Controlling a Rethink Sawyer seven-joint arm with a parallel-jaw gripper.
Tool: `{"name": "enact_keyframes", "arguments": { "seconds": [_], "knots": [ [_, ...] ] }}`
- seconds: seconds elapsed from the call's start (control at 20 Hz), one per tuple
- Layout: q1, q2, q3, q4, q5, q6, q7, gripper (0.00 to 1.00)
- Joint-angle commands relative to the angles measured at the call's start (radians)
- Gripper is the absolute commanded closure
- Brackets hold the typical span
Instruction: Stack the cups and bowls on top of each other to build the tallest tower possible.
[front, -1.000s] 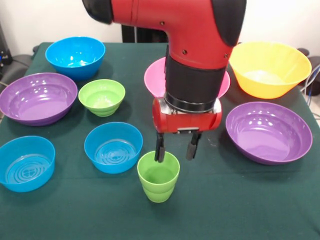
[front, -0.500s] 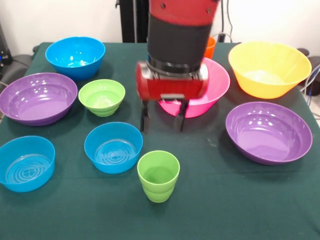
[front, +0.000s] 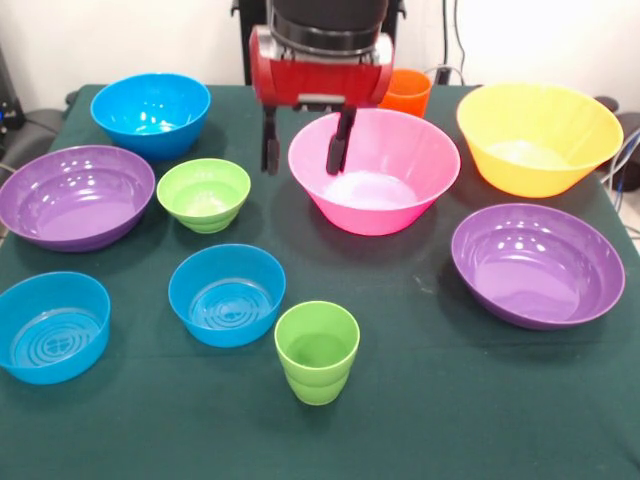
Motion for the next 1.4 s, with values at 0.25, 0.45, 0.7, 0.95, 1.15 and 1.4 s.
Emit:
{"name": "enact_keyframes", "arguments": {
  "seconds": [0.25, 0.45, 0.7, 0.95, 1.15, 1.4],
  "knots": [
    [-0.016, -0.055, -0.004, 0.310, -0.082, -0.009, -0.055, 0.00],
    [-0.023, -0.068, -0.031, 0.354, -0.122, -0.074, -0.046, 0.00],
    [-0.043, -0.050, -0.052, 0.398, -0.194, -0.191, -0.027, 0.00],
    [-0.062, -0.022, -0.068, 0.429, -0.265, -0.302, 0.000, 0.00],
    [-0.064, 0.015, -0.084, 0.431, -0.311, -0.379, 0.028, 0.00],
    [-0.053, 0.081, -0.106, 0.414, -0.341, -0.477, 0.068, 0.00]
  ]
}}
